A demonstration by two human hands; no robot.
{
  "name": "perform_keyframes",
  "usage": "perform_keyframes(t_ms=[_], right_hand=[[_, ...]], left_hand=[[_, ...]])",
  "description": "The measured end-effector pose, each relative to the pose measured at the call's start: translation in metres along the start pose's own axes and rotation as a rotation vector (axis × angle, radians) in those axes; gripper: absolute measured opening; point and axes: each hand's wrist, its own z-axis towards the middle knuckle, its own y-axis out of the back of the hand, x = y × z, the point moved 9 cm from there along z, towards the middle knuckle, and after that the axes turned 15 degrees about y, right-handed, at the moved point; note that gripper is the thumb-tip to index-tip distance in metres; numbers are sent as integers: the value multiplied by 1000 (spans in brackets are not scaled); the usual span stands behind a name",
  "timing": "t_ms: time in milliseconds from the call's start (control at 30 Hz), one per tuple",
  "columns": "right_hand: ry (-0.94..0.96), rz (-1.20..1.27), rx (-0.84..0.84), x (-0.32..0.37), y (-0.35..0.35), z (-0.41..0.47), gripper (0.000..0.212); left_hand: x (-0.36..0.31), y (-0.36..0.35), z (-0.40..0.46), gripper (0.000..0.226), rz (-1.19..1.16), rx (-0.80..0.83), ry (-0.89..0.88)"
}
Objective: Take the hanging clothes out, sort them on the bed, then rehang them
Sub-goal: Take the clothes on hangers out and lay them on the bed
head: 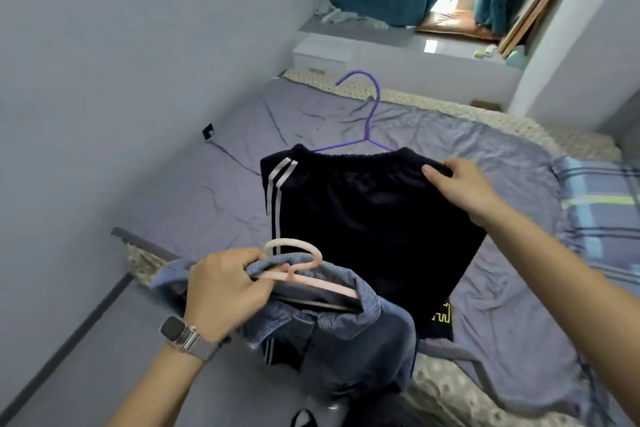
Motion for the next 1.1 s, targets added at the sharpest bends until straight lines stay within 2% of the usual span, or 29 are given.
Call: perform_keyframes(t_ms=[167,267,333,400,467,533,567,633,733,867,967,1033,1100], right_hand=[[-18,-173,59,-48,7,118,35],[-66,-475,198,-87,-30,142,55],[61,-315,277,-77,-69,137,57],[203,68,424,-44,-103,104,40],[181,411,633,-17,-112,50,36],[230,471,738,-7,-106,4,36],[299,431,722,-7,-100,-12,29],[346,331,563,-16,-92,-23,21],[282,323,344,-30,-77,-6,33],[317,224,184,-55,-49,83,37],[250,25,188,-102,-57,168,29],[154,-246,288,-151,-80,205,43],[-17,-504,467,-193,-112,208,60]], left_hand=[[-33,-24,46,28,14,10,-43],[-58,-44,72,31,21,8,-50],[-66,-63,88,34,53,24,-32],[-69,-78,102,33,81,34,-10],[-73,-89,115,33,100,40,8],[-76,-98,129,30,96,49,71],[-78,-102,135,33,95,56,105],[-91,-114,145,43,116,87,128],[-120,-126,159,35,130,112,96],[-152,-108,190,25,-64,-12,-130],[-139,-110,207,30,-24,-53,-126],[-116,-129,204,28,26,18,-48],[-85,-156,191,26,160,90,-7]])
